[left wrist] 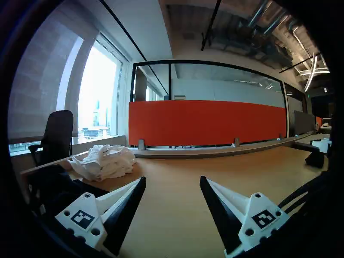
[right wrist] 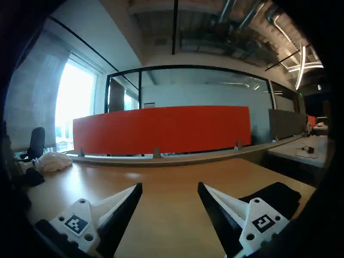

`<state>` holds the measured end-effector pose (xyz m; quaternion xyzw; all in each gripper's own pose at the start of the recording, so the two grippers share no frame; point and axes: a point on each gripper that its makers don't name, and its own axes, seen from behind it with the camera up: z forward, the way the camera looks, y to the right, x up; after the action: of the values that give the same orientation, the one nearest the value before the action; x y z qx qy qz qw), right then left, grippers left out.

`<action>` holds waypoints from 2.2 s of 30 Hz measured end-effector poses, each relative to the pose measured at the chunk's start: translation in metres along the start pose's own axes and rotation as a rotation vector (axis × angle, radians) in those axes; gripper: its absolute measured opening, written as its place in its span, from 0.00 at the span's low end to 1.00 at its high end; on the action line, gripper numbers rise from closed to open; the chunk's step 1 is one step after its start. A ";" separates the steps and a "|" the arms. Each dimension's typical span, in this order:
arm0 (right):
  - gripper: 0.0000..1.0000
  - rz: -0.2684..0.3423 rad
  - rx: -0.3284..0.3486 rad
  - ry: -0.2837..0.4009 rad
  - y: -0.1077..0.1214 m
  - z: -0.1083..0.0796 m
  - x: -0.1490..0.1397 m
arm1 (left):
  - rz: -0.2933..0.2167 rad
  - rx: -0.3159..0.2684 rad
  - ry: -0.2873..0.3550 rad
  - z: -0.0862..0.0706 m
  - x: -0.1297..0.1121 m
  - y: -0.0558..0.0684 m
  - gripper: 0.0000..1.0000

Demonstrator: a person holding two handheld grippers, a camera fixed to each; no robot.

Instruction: Fold towel

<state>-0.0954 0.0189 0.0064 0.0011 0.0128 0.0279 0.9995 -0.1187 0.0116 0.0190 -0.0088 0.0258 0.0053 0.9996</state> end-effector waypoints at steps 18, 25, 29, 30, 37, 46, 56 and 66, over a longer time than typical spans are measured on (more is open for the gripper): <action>1.00 -0.030 -0.007 0.004 0.000 0.000 -0.007 | 0.000 0.000 0.000 0.000 0.000 0.000 0.93; 1.00 -0.047 -0.005 0.002 -0.004 -0.001 -0.008 | 0.000 0.000 0.000 0.000 0.000 0.000 0.93; 1.00 -0.054 -0.003 0.003 -0.005 -0.001 -0.009 | 0.000 0.000 0.000 0.000 0.000 0.000 0.93; 1.00 -0.056 -0.002 0.003 -0.005 -0.001 -0.010 | 0.000 0.000 0.000 0.000 0.000 0.000 0.93; 1.00 -0.058 -0.002 0.002 -0.005 -0.001 -0.010 | 0.000 0.000 0.000 -0.001 0.000 -0.001 0.93; 1.00 -0.058 0.001 0.002 -0.006 0.000 -0.010 | 0.000 0.000 0.000 0.000 -0.001 0.000 0.92; 1.00 -0.058 0.006 0.001 -0.007 -0.001 -0.010 | 0.000 0.000 0.000 -0.001 0.000 -0.001 0.92; 1.00 -0.057 0.006 0.001 -0.007 -0.001 -0.011 | 0.000 0.000 0.000 -0.001 0.000 0.000 0.92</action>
<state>-0.1058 0.0115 0.0053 0.0035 0.0135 -0.0008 0.9999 -0.1187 0.0111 0.0182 -0.0087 0.0258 0.0053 0.9996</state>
